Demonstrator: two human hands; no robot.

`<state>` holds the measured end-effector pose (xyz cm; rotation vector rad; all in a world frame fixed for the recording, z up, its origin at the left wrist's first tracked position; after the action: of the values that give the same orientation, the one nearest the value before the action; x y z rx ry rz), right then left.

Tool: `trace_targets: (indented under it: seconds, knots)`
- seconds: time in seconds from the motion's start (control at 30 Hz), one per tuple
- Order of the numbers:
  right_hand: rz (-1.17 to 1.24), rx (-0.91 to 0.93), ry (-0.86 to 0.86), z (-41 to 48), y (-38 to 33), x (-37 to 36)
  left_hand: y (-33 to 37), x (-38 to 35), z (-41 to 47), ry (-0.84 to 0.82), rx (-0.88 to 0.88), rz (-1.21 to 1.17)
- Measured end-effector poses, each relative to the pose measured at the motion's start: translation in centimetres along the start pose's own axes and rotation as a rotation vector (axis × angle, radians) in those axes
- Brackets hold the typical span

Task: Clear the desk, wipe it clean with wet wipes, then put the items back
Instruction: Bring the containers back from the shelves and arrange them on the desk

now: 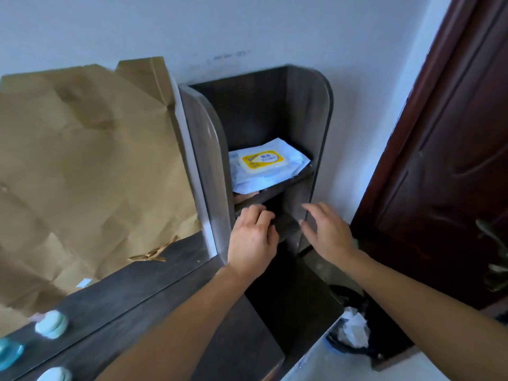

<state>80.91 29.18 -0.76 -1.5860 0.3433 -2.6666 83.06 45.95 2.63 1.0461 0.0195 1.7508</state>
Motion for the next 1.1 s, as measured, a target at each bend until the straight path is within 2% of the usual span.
trace_targets:
  seconds: [0.1,0.17,0.33,0.43,0.6,0.7,0.8,0.93,1.1]
  knots:
    - [0.017,0.029,0.195,5.2,-0.1,4.2,0.4,1.3,5.0,0.086,-0.043,0.053]
    - [0.037,0.032,0.209,8.6,-0.4,5.3,-0.2,1.0,7.1,0.053,-0.002,0.162]
    - [-0.010,-0.144,-0.089,15.3,0.1,2.4,-2.6,-1.6,8.4,-0.142,0.242,0.410]
    - [-0.037,-0.252,-0.222,17.2,1.1,0.1,-3.7,-2.7,7.7,-0.192,0.302,0.487]
    - [0.079,-0.313,-0.242,18.4,2.4,-1.7,-4.1,-3.4,7.4,-0.199,0.275,0.552]
    - [0.158,-0.284,-0.253,18.9,2.1,-1.8,-4.5,-3.7,7.3,-0.224,0.337,0.553]
    - [0.324,-0.215,-0.193,19.3,1.3,-0.7,-4.0,-3.1,7.0,-0.158,0.375,0.517]
    - [0.677,-0.118,-0.042,19.5,0.5,2.5,-1.9,-1.4,7.1,0.021,0.365,0.416]
    - [0.945,-0.039,0.004,20.7,0.0,7.2,2.1,1.8,6.5,0.227,0.260,0.387]
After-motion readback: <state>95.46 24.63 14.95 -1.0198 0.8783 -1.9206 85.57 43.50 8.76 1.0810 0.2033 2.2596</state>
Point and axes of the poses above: each hand's wrist, its own z-axis towards the middle knuckle, its own x-axis out of the back of the hand, y = z × x, the point moved 9 cm from there along z, towards the middle knuckle, and after that the axes turned 10 degrees about -z, right-handed, at the moved point
